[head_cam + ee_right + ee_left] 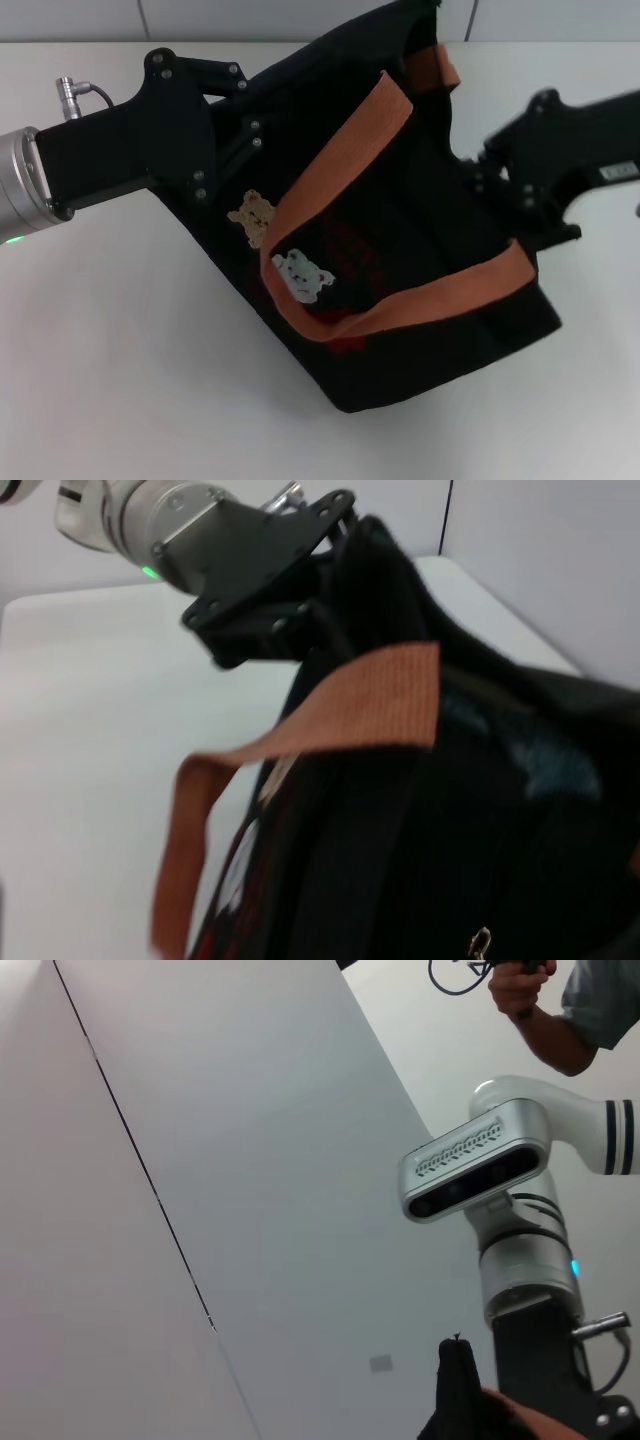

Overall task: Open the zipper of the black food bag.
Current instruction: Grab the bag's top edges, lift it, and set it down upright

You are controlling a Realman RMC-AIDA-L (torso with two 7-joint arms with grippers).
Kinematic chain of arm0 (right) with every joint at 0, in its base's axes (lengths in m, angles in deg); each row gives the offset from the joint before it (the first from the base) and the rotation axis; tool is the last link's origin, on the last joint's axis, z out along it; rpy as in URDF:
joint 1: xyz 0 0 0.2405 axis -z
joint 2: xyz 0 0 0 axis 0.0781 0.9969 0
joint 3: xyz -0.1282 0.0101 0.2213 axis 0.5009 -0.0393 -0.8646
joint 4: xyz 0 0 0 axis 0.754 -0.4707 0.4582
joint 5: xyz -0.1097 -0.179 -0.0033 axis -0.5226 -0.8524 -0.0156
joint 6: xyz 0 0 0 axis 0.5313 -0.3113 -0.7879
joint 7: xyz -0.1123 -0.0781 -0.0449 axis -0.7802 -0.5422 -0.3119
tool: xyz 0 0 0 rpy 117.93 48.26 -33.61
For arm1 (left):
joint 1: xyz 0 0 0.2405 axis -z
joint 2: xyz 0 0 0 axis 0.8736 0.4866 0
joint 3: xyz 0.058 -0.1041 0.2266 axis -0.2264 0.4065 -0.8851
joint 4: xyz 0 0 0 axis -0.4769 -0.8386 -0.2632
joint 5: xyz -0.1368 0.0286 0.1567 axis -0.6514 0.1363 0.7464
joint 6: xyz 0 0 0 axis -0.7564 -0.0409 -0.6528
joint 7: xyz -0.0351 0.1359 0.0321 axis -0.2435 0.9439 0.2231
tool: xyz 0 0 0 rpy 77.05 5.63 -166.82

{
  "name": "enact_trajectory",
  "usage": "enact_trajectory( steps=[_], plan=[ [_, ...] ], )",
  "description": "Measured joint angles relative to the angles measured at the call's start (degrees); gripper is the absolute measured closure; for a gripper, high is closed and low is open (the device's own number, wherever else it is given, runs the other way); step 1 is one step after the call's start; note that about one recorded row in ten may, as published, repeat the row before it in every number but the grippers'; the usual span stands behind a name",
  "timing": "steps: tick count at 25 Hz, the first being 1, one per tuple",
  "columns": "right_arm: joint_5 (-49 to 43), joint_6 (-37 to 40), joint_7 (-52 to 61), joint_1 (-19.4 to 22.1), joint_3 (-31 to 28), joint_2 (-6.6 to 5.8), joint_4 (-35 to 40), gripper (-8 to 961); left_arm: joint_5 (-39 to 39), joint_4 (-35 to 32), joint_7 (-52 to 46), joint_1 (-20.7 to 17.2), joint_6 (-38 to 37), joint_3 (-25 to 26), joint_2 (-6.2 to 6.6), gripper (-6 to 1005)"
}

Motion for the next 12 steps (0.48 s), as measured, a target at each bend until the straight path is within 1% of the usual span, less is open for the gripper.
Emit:
enact_trajectory(
  steps=[4, 5, 6, 8, 9, 12],
  plan=[
    [-0.17, 4.36, 1.48, 1.99, -1.41, 0.01, 1.15, 953, 0.0, 0.02, 0.0, 0.0, 0.06, 0.26, -0.03, 885],
    [-0.16, 6.2, 1.7, 3.56, -2.81, 0.08, 1.48, 954, -0.07, 0.03, 0.0, -0.07, 0.08, 0.33, -0.05, 885],
    [-0.16, 6.2, 1.7, 3.56, -2.81, 0.08, 1.48, 954, -0.1, 0.03, 0.0, -0.1, 0.09, 0.33, -0.06, 885],
    [-0.21, 7.99, 1.7, 5.03, -4.09, 0.12, 1.54, 954, -0.42, 0.03, 0.0, -0.13, 0.2, 0.36, -0.06, 885],
    [-0.25, 9.95, 1.69, 6.41, -5.21, 0.13, 1.46, 954, -0.7, 0.07, 0.0, -0.13, 0.41, 0.36, -0.06, 885],
    [-0.38, 11.98, 1.55, 7.45, -5.85, 0.13, 1.14, 954, -0.76, 0.1, -0.01, -0.11, 0.53, 0.4, -0.06, 885]
  ],
)
